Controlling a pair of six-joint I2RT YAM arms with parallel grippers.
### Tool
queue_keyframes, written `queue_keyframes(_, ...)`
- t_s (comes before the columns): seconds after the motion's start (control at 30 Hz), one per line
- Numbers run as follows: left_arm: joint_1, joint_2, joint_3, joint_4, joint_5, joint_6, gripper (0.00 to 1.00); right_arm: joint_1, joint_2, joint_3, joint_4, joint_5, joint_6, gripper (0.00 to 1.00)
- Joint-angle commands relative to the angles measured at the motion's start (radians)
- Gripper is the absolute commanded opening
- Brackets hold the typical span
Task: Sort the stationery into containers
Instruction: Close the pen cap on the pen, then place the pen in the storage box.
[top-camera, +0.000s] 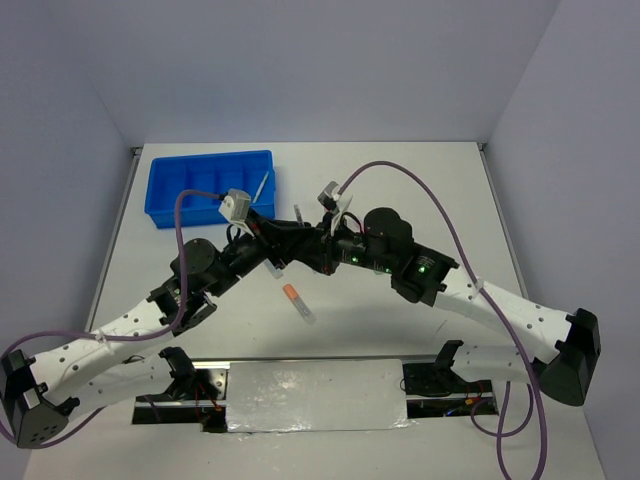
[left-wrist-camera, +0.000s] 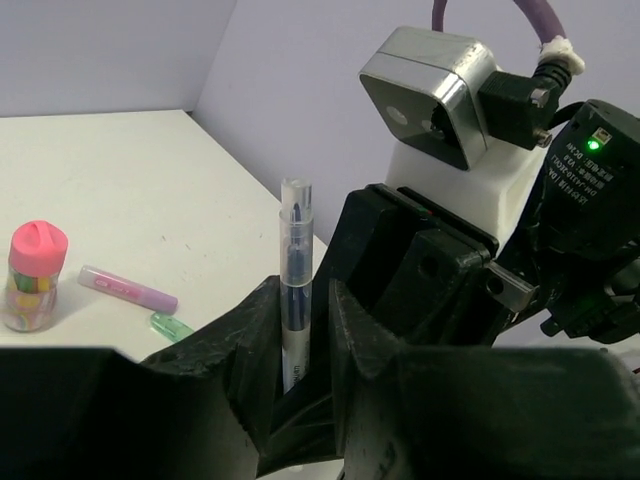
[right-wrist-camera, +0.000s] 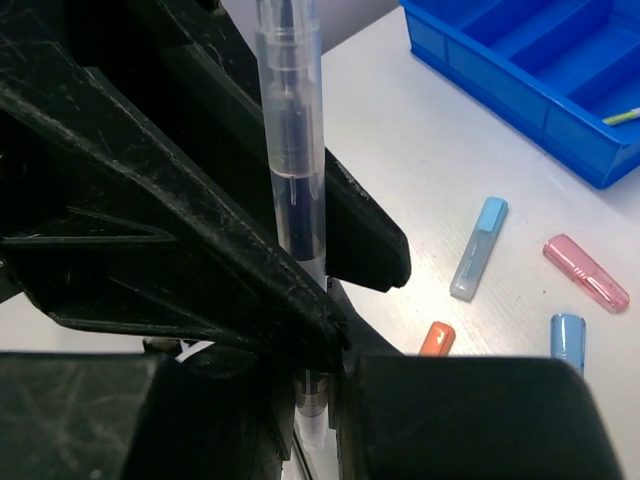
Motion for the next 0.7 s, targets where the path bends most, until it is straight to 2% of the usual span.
queue_keyframes(0.0,-0.024,0.008,0.019,-0.069,0.07,0.038,0.36,0.026,-0.012,-0.005,0.185,-0.003,0.015,0.0)
queue_keyframes(0.07,-0.022,0.01,0.025,-0.076,0.065,0.045,0.14,0.028,-0.013,-0.023,0.203,-0.044,0.015,0.0)
queue_keyframes(0.13,-0.022,0.023,0.046,-0.099,0.054,0.054,0.0,0.029,-0.024,-0.045,0.228,-0.059,0.018,0.0)
queue_keyframes(0.2,-0.022,0.04,0.063,-0.154,0.033,0.062,0.0,0.028,-0.036,-0.052,0.228,-0.023,0.023,0.01)
queue_keyframes(0.23,-0.021,0.046,0.089,-0.182,-0.049,0.07,0.0,0.025,-0.05,-0.059,0.213,0.003,0.024,0.34)
queue_keyframes(0.27,-0.017,0.068,0.106,-0.219,-0.102,0.073,0.0,0.022,-0.056,-0.063,0.199,0.034,0.021,0.58)
queue_keyframes(0.3,-0.01,0.085,0.164,-0.319,-0.16,0.07,0.0,0.012,-0.076,-0.069,0.18,0.118,0.027,0.95)
queue_keyframes(0.33,0.033,0.109,0.202,-0.386,-0.25,0.058,0.0,-0.018,-0.084,-0.086,0.132,0.164,0.038,1.0)
queue_keyframes(0.4,0.105,0.187,0.311,-0.543,-0.284,0.057,0.0,-0.069,-0.106,-0.115,0.076,0.276,0.084,1.0)
queue_keyframes(0.43,0.169,0.215,0.342,-0.569,-0.304,0.065,0.0,-0.11,-0.116,-0.149,0.026,0.318,0.096,1.0)
queue_keyframes(0.5,0.219,0.308,0.438,-0.612,-0.398,0.113,0.0,-0.135,-0.146,-0.186,-0.077,0.402,0.124,1.0)
queue_keyframes(0.53,0.26,0.345,0.469,-0.63,-0.422,0.16,0.0,-0.147,-0.16,-0.2,-0.102,0.471,0.128,1.0)
queue_keyframes(0.6,0.309,0.452,0.556,-0.627,-0.47,0.197,0.0,-0.153,-0.218,-0.236,-0.142,0.502,0.136,1.0)
queue_keyframes(0.67,0.384,0.556,0.594,-0.539,-0.479,0.254,0.0,-0.155,-0.26,-0.253,-0.156,0.487,0.124,1.0)
